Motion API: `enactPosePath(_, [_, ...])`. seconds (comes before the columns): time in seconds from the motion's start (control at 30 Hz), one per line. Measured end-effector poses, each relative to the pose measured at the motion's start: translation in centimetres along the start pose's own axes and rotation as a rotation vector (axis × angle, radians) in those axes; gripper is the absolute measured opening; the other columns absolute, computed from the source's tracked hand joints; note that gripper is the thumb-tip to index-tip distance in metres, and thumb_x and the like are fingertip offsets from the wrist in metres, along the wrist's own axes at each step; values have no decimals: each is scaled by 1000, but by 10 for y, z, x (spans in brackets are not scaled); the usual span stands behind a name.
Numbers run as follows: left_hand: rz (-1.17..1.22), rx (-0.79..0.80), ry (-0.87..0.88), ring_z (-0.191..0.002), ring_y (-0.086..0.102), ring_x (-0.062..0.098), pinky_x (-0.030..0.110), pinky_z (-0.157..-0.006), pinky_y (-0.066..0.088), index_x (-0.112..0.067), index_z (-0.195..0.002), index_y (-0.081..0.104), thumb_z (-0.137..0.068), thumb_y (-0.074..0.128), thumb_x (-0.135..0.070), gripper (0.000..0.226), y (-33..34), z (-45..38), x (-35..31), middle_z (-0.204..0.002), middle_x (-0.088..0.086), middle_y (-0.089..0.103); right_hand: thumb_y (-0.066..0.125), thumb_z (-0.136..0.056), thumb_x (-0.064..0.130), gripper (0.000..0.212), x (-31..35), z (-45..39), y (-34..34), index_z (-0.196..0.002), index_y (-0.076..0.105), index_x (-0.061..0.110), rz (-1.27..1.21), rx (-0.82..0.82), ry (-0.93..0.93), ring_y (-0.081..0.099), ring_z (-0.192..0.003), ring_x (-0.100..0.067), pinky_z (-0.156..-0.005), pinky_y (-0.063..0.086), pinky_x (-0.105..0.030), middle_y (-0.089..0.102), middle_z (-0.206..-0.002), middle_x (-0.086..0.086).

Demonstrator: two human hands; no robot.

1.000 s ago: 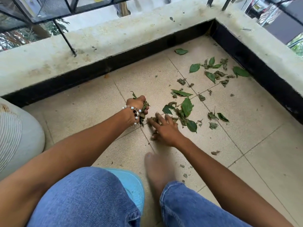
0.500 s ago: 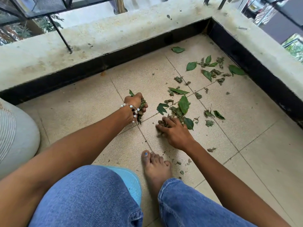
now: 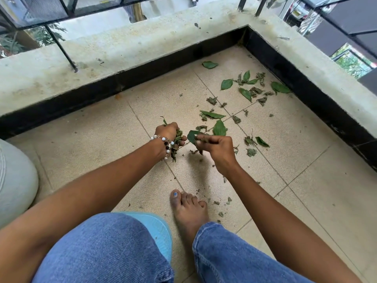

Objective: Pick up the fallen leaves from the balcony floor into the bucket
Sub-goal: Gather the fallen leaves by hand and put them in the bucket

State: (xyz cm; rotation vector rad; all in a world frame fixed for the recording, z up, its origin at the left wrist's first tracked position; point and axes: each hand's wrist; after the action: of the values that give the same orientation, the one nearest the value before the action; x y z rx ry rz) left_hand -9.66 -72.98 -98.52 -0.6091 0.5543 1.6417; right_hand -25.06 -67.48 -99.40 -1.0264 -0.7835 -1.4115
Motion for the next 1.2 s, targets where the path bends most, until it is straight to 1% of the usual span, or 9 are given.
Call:
enactPosePath(0.13, [58, 57, -33, -40, 51, 21, 14, -34, 28, -2, -82, 56, -88, 46, -10, 14, 4, 3, 0, -61, 13, 56, 71, -78, -7, 22, 25, 1, 29, -98, 73, 2, -190, -9, -1, 69, -95, -22, -84, 57, -29, 73, -101, -12])
enactPosePath(0.27, [169, 89, -105, -45, 48, 17, 21, -45, 37, -9, -74, 51, -93, 44, -23, 25, 7, 0, -2, -62, 5, 49, 60, -90, 1, 30, 20, 6, 45, -120, 66, 4, 309, -21, -272, 63, -105, -18, -94, 53, -30, 66, -116, -12])
enactPosePath(0.43, [149, 20, -123, -66, 58, 23, 32, -69, 47, -9, -78, 58, -92, 50, -37, 32, 7, -12, -2, -71, 6, 59, 39, -100, 7, 47, 13, 5, 56, -147, 36, 5, 664, 299, -454, 44, -125, -29, -108, 36, -38, 48, -139, -17])
enactPosePath(0.6, [181, -17, -143, -64, 58, 24, 34, -66, 49, -10, -78, 60, -86, 57, -34, 25, 9, -18, -3, -67, 5, 59, 50, -89, -2, 51, 15, -8, 44, -139, 48, 12, 837, 184, -568, 66, -89, -29, -73, 50, -28, 70, -104, -16])
enactPosePath(0.7, [178, -2, -129, -50, 51, 20, 27, -53, 43, -14, -64, 54, -81, 61, -23, 21, 12, -21, -2, -53, 2, 53, 54, -93, 8, 34, 11, -12, 49, -126, 46, 12, 775, 70, -590, 68, -72, -29, -62, 57, -41, 71, -88, -15])
enactPosePath(0.83, [117, -32, -101, -39, 48, 17, 20, -41, 38, -7, -78, 62, -82, 66, -21, 15, 13, -25, -1, -60, 5, 55, 73, -82, 26, 33, 10, -24, 42, -107, 51, 23, 682, 1, -478, 67, -93, -20, -91, 47, -48, 74, -92, 3])
enactPosePath(1.03, [10, -140, -20, -42, 51, 19, 19, -37, 40, 1, -94, 61, -86, 69, -26, 29, 15, -25, -7, -68, 10, 59, 74, -82, 28, 30, 13, -46, -2, -107, 63, 15, 287, -130, -174, 58, -104, -19, -68, 50, -10, 61, -109, -4])
enactPosePath(1.13, [36, -171, -17, -32, 47, 17, 19, -36, 36, -1, -80, 57, -87, 68, -23, 25, 6, -27, -10, -60, 8, 55, 72, -78, 49, 61, -8, -61, -27, -127, 56, 17, 751, -189, -102, 31, -130, -29, -107, 40, -41, 37, -138, -12])
enactPosePath(1.2, [55, -177, -21, -31, 45, 18, 17, -35, 34, -3, -74, 55, -87, 67, -21, 25, 1, -30, -11, -59, 8, 53, 68, -73, 64, 89, -23, -65, -30, -146, 34, 25, 928, -70, -68, 13, -142, -37, -114, 21, -59, 15, -156, -15])
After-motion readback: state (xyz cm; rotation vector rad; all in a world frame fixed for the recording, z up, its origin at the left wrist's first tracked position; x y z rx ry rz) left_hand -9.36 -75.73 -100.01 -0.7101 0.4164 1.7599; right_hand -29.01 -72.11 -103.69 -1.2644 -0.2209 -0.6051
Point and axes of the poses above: each hand's wrist, its own z-axis away from the middle knuckle, its own y-axis out of the palm, x = y × z
